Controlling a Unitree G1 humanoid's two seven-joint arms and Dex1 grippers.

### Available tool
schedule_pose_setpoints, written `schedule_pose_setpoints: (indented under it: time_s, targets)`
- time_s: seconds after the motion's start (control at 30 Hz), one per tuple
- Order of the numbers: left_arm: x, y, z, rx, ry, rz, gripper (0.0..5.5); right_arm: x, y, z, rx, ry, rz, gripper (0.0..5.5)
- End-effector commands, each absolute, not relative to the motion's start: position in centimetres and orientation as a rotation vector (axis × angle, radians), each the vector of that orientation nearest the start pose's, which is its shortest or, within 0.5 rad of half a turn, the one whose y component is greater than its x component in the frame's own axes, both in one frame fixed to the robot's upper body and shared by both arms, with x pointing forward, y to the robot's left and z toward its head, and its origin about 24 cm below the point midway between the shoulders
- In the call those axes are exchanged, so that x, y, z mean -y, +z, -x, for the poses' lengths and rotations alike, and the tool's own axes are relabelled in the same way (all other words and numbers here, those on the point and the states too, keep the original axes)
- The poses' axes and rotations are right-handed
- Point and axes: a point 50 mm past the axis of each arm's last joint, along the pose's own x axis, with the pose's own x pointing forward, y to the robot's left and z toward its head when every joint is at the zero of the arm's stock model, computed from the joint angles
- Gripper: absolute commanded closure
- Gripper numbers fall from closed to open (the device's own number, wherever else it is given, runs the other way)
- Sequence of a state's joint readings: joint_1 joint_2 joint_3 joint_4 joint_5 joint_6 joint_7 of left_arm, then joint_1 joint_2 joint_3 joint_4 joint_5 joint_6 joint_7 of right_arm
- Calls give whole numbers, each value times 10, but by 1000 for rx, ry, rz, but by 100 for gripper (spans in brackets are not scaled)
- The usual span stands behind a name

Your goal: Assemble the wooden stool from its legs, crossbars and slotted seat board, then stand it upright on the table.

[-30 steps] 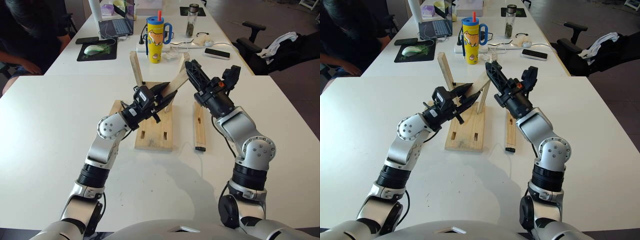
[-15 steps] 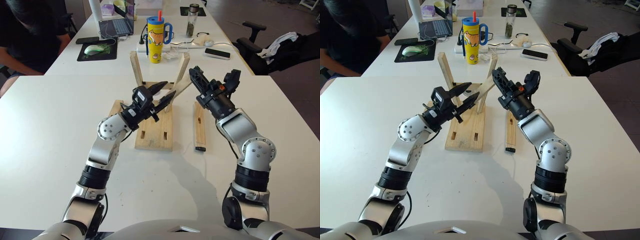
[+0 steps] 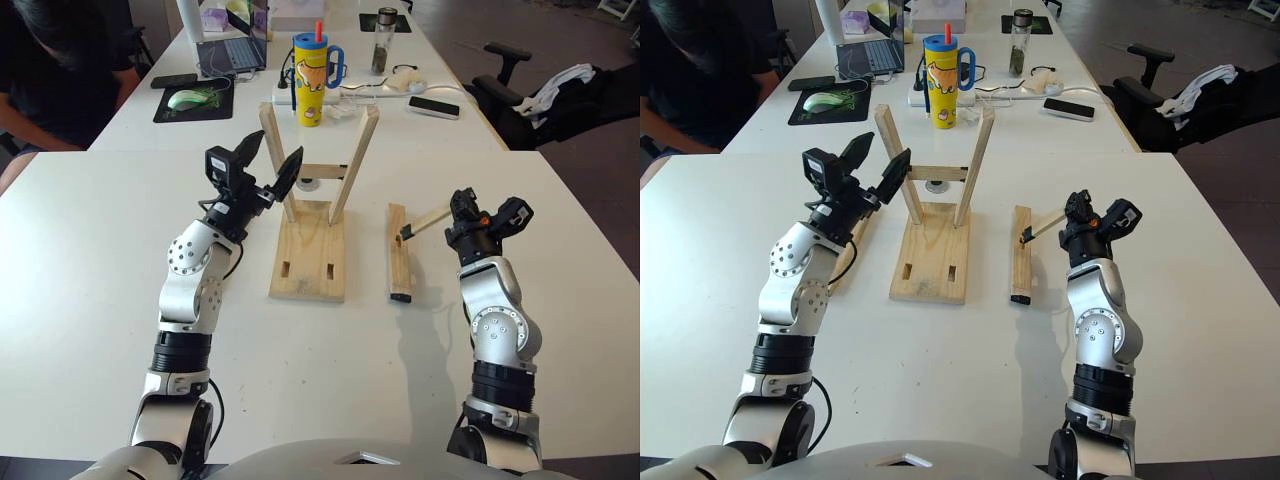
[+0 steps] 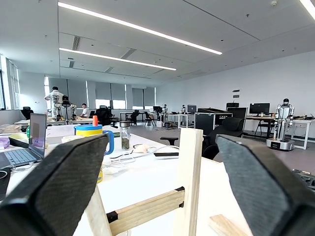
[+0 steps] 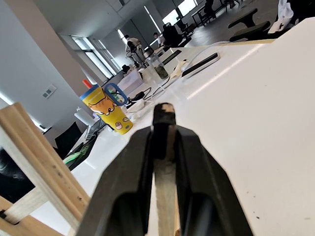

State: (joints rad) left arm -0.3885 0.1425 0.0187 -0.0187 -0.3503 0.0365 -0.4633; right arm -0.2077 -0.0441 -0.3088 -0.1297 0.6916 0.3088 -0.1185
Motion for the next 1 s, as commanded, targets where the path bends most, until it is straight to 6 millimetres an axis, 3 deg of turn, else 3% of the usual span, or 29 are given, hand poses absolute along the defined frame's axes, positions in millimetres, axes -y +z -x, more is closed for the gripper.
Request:
schedule_pose_setpoints:
  time_s: [0.03,0.2,0.47,1.0]
  targets:
    - [-125,153,-305,378,-599,130,84,204,94,-283,87,-182,-714,505]
    - [-123,153,-306,370,-618,140,25,205,91,-288,101,-207,-732,505]
    - [-121,152,-306,362,-629,145,24,200,86,-297,100,-212,-788,505]
    - [-119,155,-308,358,-638,142,24,198,66,-289,34,-276,-771,505]
